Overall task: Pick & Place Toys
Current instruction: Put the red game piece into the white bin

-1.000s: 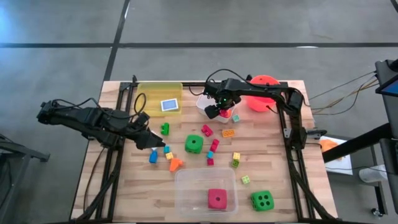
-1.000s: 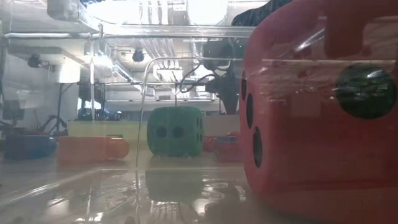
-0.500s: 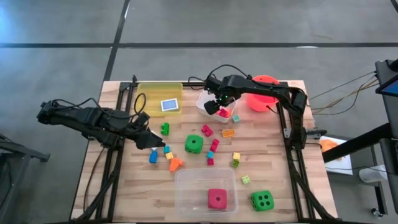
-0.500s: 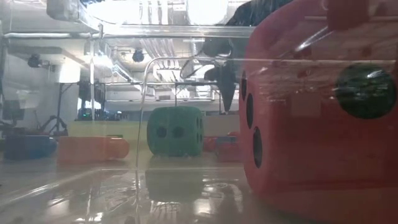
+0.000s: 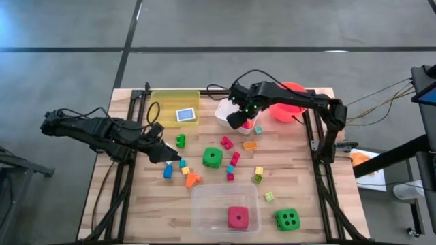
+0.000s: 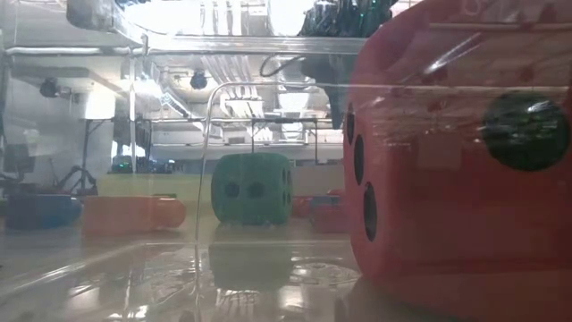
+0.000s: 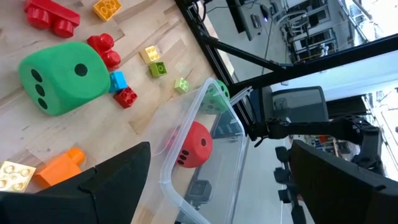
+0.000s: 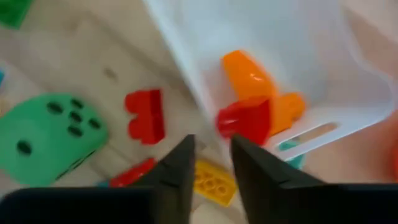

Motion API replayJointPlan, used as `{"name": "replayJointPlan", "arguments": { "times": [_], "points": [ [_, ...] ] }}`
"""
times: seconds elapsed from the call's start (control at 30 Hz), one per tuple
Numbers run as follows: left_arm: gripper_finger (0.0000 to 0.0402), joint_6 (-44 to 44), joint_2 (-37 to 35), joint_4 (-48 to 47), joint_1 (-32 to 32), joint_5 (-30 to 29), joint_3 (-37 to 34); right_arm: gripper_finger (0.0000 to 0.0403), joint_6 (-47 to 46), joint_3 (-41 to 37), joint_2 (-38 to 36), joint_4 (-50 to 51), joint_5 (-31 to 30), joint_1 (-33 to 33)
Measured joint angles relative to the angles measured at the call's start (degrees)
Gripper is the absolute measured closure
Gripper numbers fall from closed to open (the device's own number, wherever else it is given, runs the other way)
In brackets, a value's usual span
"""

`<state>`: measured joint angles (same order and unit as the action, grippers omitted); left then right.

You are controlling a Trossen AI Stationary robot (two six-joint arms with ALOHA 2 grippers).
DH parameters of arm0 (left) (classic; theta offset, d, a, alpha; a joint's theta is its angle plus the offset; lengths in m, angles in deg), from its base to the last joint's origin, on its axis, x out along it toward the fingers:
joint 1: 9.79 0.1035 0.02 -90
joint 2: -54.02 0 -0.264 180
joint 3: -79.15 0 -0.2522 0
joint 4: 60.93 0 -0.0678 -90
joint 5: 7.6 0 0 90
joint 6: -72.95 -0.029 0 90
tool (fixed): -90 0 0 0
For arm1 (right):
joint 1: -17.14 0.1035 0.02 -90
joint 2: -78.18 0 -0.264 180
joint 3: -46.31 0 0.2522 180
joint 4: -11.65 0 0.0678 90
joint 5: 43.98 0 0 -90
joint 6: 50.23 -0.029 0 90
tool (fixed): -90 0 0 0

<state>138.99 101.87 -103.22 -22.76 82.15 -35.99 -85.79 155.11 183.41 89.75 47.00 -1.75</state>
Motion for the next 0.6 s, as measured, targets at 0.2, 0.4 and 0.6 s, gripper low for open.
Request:
{"name": "replayJointPlan", "arguments": {
  "times": [0.2,0.4,0.6],
  "points": [
    [0.0032,-0.04,0.0,0.0,0.0,-0.2,0.0,0.0387,-0.17,-1.17,1.44,0.15,0.58,1.61],
    [0.0031,0.02,0.0,-0.01,0.0,-0.2,0.0,0.0394,-0.22,-3.29,1.79,-0.74,-0.95,1.13],
    [0.0031,0.02,0.0,0.0,0.0,-0.2,0.0,0.0394,-0.15,-4.63,1.88,-0.76,-1.06,-0.01]
  ]
}}
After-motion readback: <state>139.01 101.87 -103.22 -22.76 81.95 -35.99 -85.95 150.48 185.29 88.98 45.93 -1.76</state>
